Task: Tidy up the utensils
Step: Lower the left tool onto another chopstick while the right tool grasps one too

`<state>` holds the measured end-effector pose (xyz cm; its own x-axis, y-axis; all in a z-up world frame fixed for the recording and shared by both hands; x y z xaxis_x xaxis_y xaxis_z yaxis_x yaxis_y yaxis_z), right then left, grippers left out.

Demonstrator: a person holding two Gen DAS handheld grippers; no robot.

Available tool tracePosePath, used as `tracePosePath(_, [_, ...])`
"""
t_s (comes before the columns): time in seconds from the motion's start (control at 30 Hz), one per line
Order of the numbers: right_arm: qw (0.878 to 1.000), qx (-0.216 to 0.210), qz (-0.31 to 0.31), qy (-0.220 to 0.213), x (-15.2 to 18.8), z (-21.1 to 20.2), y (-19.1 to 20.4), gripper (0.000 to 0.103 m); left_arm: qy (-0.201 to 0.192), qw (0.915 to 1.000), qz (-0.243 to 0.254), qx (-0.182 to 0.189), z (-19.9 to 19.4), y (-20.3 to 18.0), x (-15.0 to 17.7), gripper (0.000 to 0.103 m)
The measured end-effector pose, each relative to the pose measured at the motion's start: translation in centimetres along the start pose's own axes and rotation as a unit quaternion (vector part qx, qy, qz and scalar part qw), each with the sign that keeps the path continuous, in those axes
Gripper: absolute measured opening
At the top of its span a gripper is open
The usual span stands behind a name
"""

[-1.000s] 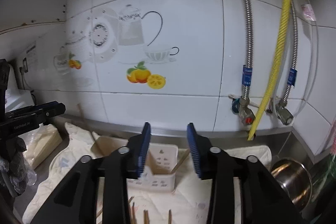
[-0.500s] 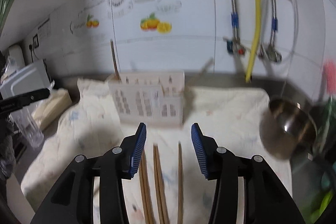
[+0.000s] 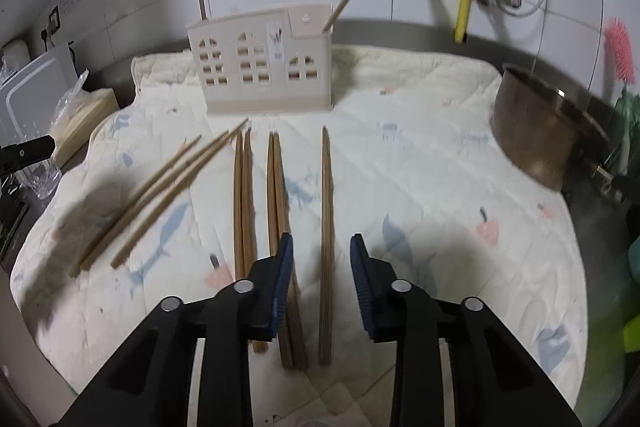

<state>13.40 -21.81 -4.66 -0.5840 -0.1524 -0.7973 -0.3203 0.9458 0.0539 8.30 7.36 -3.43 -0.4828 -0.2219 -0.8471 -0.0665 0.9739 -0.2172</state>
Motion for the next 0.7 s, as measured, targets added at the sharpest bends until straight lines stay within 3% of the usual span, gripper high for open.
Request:
tracePosePath(0.5, [1.0,0.001,0.01,0.029,2.3,1.3,-0.2,0.009,0.037,0.9993,-0.001,0.005,0.2,0.1,3.5,0.045])
tracePosePath(0.7, [0.999,0.004,0.014,0.031,2.4,1.5,-0.5,0.007,0.064,0.9978,0.004,0.016,0.7,-0.5,5.1,0.032])
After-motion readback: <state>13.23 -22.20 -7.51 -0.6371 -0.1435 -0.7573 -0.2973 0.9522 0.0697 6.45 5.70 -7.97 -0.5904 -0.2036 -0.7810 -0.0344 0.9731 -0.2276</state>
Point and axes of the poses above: each gripper's, at about its wrist camera, not at the fingertips, and z roughly the way its jaws point, y to its left, x to its underside, the point moved 2 cm from there along z, roughly the way its jaws point, and after that the axes turned 12 degrees about -y, right-handed, at the moved point
